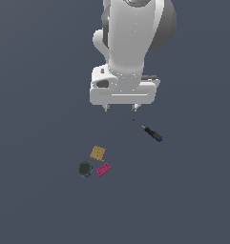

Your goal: Pick up a designated object from a clutter of objects.

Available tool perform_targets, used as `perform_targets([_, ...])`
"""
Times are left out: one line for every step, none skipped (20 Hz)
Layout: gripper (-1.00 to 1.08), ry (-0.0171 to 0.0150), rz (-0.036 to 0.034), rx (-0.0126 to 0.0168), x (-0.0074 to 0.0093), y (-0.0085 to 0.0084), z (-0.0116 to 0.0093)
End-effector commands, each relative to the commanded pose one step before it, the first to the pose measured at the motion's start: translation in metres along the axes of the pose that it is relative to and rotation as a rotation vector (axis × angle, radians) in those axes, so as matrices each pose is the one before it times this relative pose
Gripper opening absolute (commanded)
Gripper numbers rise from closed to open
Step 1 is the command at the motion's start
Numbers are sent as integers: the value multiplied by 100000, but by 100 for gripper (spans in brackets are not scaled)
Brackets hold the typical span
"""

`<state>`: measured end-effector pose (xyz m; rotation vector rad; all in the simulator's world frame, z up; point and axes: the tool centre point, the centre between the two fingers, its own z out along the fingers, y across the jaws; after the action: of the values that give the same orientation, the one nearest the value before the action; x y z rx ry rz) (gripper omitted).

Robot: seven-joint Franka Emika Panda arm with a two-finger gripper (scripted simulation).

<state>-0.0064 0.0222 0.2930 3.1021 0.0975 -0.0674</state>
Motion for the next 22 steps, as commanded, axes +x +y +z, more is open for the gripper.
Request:
perform_targets([100,116,-2323,-335,50,-657,968])
perform_targets([100,93,-1167,-163,26,-325,474])
perform_targets([100,102,-1280,-170,24,-358,515])
perform_targets([100,111,-1398,-175,20,-392,559])
perform_targets([100,121,-1517,-177,15,-427,602])
perform_targets([100,132,-1638,-178,9,-463,644])
perform_targets([100,143,-1766,-176,2,-502,686])
perform_targets([100,155,-1894,-170,-7,-541,727])
perform_targets([100,167,-2024,-160,-18,-581,768])
perform_targets([100,180,-2154,-146,-31,-622,807])
perform_targets([100,194,-2288,-128,-45,-666,844])
perform_targets([100,207,-2404,-105,-60,-705,874])
perform_targets([100,213,-2429,-75,-73,-719,869])
perform_targets([100,219,-2439,-43,-85,-728,859])
perform_targets([100,225,-2448,-12,-97,-738,848])
perform_targets([100,231,-2455,20,-109,-747,837])
perform_targets([100,238,-2461,52,-120,-757,825])
perform_targets([100,245,-2468,85,-130,-766,813])
perform_targets([100,253,-2472,118,-140,-776,801])
perform_targets([100,261,-2476,151,-150,-786,788])
perform_targets([100,267,-2456,182,-157,-788,768])
perform_targets([100,262,-2341,204,-158,-759,720])
